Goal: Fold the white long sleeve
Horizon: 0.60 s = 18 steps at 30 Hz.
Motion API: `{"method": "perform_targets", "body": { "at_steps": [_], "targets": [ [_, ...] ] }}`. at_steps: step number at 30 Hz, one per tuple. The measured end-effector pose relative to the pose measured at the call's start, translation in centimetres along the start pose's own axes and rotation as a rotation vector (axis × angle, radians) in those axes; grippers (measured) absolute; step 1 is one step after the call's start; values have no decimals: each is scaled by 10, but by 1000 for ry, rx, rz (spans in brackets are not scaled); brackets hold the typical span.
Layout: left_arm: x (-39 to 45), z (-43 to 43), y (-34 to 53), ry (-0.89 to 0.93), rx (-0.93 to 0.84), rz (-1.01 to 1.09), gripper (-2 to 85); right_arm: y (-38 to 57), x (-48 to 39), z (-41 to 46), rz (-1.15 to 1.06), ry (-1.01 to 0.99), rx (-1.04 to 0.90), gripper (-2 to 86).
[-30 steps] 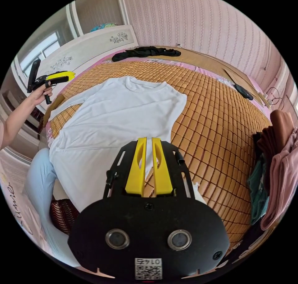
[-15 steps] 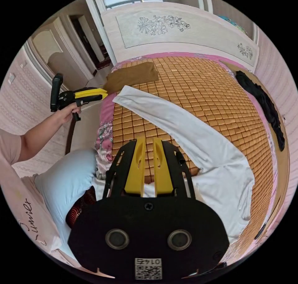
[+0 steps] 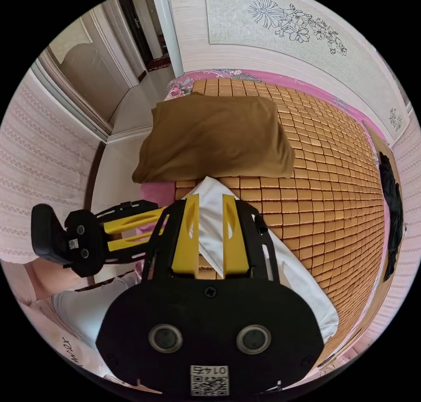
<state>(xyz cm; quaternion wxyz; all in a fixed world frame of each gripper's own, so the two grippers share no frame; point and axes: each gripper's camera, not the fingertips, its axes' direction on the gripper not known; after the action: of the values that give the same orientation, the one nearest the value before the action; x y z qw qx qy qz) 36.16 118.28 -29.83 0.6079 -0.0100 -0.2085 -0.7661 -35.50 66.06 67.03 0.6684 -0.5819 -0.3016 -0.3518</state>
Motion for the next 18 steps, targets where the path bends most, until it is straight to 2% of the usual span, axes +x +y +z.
{"method": "perform_targets", "body": {
  "at_steps": [3, 7, 10, 14, 18],
  "targets": [
    [-3, -4, 4, -13, 25, 28, 58, -22, -3, 31, 34, -20, -69, 110],
    [-9, -13, 8, -58, 47, 46, 60, -25, -9, 36, 36, -5, -53, 65],
    [-19, -14, 10, -12, 65, 17, 40, -20, -13, 28, -1, -2, -54, 24],
    [-32, -24, 3, 133, 18, 11, -1, -2, -1, -12, 41, -97, 19, 9],
    [-23, -65, -3, 207, 111, 77, -6, 42, 14, -76, 108, -140, 128, 4]
  ]
}}
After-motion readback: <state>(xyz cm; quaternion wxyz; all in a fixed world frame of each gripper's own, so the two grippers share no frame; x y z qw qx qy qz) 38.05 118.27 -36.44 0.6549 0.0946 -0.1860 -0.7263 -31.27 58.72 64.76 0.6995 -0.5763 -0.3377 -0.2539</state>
